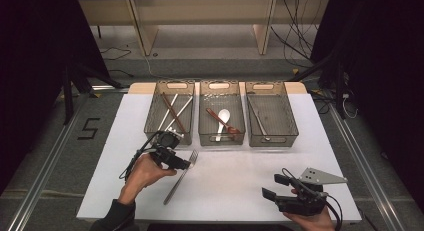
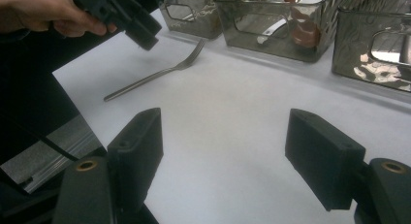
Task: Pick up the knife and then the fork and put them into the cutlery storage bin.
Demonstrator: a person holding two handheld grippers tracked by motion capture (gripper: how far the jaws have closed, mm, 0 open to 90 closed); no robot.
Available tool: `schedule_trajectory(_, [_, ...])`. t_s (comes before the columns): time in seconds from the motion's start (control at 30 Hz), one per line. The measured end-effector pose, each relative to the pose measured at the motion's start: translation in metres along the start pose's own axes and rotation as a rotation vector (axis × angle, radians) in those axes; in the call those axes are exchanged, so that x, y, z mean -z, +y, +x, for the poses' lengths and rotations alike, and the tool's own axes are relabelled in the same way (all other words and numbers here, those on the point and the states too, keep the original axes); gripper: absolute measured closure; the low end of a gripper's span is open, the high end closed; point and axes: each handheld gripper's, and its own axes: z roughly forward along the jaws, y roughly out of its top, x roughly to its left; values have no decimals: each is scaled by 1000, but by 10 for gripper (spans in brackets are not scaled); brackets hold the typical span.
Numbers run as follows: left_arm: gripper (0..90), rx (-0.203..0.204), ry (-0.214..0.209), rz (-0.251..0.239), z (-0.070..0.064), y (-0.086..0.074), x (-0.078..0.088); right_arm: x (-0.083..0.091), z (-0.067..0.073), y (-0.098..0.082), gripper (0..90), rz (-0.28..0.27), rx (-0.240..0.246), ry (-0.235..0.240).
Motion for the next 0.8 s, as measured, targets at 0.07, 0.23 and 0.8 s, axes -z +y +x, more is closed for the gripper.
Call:
schedule_trajectory(0.07, [324,-2,-9,25,-1,-3,-4,0,0,0,303,2,-2,-1])
schedule_trajectory(0.23, [368,-20,-2,100,-6,-7,-14,0,0,0,304,2,2,0])
schedule_trajectory(0.8, [630,-60,-13,184,-12,-11,-30,-2,3,0,304,8,14,0])
